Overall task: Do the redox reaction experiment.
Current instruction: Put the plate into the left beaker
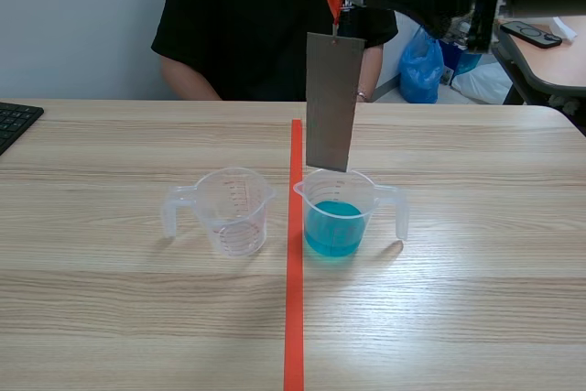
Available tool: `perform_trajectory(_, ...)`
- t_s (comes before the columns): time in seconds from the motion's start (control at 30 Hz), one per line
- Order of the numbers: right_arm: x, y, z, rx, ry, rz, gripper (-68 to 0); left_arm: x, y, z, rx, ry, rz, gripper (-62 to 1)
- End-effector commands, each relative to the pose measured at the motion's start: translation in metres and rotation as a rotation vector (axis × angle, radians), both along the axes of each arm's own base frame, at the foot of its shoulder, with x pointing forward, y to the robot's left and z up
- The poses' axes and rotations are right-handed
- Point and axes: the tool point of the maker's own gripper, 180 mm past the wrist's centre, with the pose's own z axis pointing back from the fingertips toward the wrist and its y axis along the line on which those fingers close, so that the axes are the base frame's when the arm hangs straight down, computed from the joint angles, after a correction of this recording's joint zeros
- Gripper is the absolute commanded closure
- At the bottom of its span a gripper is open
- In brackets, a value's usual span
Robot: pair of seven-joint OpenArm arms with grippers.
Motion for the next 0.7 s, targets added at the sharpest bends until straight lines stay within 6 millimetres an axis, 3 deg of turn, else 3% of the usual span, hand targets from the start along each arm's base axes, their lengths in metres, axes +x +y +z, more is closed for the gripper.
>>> perform_trajectory(0.0,0.001,0.006,0.018,0.028,-0.056,0.016,-1.7,0.005,0.001,0.006,-0.001,-0.030,-0.001,-2.7)
perform_trajectory(0.67,-0.009,0.086,0.028,0.002,-0.137,0.140,-1.7,0.002,0.003,0.004,0.003,-0.019,0.001,-2.7)
